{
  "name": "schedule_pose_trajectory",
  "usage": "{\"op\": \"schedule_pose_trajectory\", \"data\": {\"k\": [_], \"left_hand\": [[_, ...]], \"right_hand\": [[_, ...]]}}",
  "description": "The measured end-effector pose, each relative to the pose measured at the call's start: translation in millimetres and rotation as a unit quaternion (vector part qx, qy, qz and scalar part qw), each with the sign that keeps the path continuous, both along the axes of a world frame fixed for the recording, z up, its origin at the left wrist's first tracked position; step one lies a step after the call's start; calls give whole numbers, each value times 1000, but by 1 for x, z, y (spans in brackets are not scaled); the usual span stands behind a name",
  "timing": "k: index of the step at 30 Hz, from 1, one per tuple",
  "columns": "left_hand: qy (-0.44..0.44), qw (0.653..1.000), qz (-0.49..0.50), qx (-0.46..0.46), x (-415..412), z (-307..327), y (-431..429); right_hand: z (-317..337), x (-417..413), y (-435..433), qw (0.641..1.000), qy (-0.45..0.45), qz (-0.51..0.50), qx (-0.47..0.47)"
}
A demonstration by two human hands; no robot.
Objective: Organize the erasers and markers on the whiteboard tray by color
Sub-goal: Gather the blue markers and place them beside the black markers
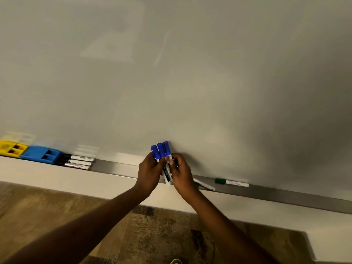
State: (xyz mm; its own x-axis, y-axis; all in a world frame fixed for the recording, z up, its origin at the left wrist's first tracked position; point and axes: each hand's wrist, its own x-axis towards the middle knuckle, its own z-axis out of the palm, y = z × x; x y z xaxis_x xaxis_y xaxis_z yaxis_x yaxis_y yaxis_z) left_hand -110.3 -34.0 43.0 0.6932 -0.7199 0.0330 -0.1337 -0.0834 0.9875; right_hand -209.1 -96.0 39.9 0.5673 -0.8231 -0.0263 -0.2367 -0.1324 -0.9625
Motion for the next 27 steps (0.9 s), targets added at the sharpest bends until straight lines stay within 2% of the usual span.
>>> {"op": "schedule_pose_trajectory", "data": {"k": [5,13,21,27], "left_hand": [[38,999,33,10,12,-2,10],[23,998,58,15,35,2,32],[38,997,52,31,71,5,56],[135,989,64,-17,101,11,65]], "right_hand": [[3,17,13,998,-27,51,16],[3,41,33,996,-14,84,21],[12,64,48,982,-52,114,141],[18,82,59,979,-23,128,155]]}}
